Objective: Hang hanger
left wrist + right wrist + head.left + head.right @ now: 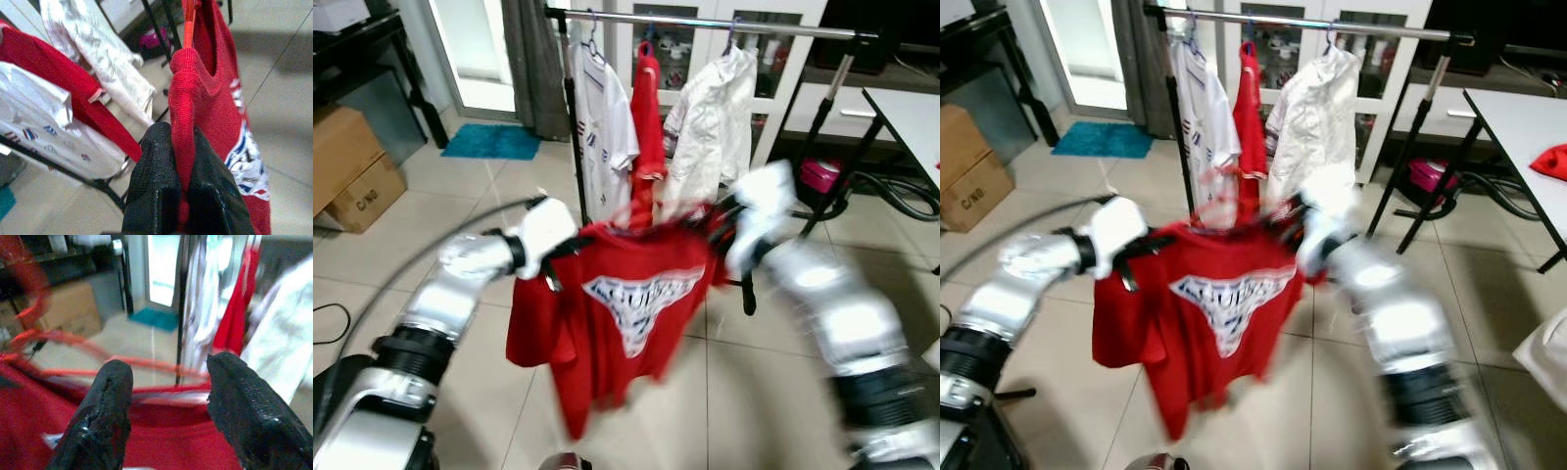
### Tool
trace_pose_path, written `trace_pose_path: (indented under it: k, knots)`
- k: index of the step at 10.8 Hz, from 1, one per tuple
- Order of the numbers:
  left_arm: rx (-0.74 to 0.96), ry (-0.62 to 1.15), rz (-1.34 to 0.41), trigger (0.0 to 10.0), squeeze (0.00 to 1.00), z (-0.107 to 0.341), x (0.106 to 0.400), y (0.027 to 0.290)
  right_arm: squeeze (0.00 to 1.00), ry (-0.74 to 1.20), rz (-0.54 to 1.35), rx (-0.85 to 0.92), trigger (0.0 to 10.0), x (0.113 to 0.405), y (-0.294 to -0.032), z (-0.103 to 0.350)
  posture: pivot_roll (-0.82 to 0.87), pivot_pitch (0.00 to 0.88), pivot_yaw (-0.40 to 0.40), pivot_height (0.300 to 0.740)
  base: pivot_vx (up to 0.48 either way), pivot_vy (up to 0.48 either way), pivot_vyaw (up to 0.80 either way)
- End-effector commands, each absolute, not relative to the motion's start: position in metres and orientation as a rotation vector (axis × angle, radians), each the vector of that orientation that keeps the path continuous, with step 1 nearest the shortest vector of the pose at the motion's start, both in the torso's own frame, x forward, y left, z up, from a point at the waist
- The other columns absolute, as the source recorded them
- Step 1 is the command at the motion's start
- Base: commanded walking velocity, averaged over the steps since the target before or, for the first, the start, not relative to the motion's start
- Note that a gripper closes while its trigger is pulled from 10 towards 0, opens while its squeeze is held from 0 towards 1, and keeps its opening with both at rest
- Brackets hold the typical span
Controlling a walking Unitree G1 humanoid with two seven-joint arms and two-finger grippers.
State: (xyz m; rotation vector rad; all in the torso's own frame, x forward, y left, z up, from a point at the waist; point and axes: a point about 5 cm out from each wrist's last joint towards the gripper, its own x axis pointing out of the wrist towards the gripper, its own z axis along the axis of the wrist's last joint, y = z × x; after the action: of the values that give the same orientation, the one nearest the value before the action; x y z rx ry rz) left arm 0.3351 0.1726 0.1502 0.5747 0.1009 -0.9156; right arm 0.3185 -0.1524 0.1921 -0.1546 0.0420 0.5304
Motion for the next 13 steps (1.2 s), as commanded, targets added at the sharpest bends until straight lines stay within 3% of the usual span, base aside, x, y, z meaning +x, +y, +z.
trace_pose_path:
  k: [1, 2, 3, 5, 8, 12, 13]
  knots:
    - [0.545, 0.004, -0.959, 0.0, 0.0, 0.168, 0.334, 0.175, 1.0, -0.039, 0.601, -0.19, 10.0, 0.317, -0.169, 0.213, 0.04, 0.0, 0.029, 0.74, 0.0, 0.0, 0.0]
    - [0.522, -0.02, -1.011, 0.0, 0.0, 0.17, 0.33, 0.178, 1.0, -0.061, 0.647, -0.229, 10.0, 0.315, -0.183, 0.224, 0.04, 0.0, 0.027, 0.74, 0.0, 0.0, 0.0]
    - [0.462, 0.001, -1.095, 0.0, 0.0, 0.17, 0.323, 0.185, 0.0, -0.068, 0.653, -0.259, 10.0, 0.315, -0.205, 0.238, 0.04, 0.0, 0.019, 0.74, 0.0, 0.0, 0.0]
    - [0.387, 0.06, -1.239, 0.0, 0.0, 0.177, 0.31, 0.205, 0.0, -0.022, 0.66, -0.293, 10.0, 0.312, -0.237, 0.243, 0.04, 0.0, 0.004, 0.74, 0.0, 0.0, 0.0]
    - [0.449, 0.115, -1.322, 0.0, 0.0, 0.183, 0.301, 0.221, 0.0, 0.024, 0.754, -0.238, 10.0, 0.303, -0.246, 0.233, 0.04, 0.0, 0.006, 0.74, 0.0, 0.0, 0.0]
    - [0.501, 0.127, -1.348, 0.0, 0.0, 0.184, 0.301, 0.223, 0.0, 0.067, 0.891, -0.189, 10.0, 0.291, -0.233, 0.216, 0.04, 0.0, 0.019, 0.74, 0.0, 0.0, 0.0]
    - [0.557, 0.121, -1.365, 0.0, 0.0, 0.182, 0.302, 0.214, 0.0, 0.031, 1.018, -0.173, 10.0, 0.285, -0.214, 0.22, 0.04, 0.0, 0.023, 0.74, 0.0, 0.0, 0.0]
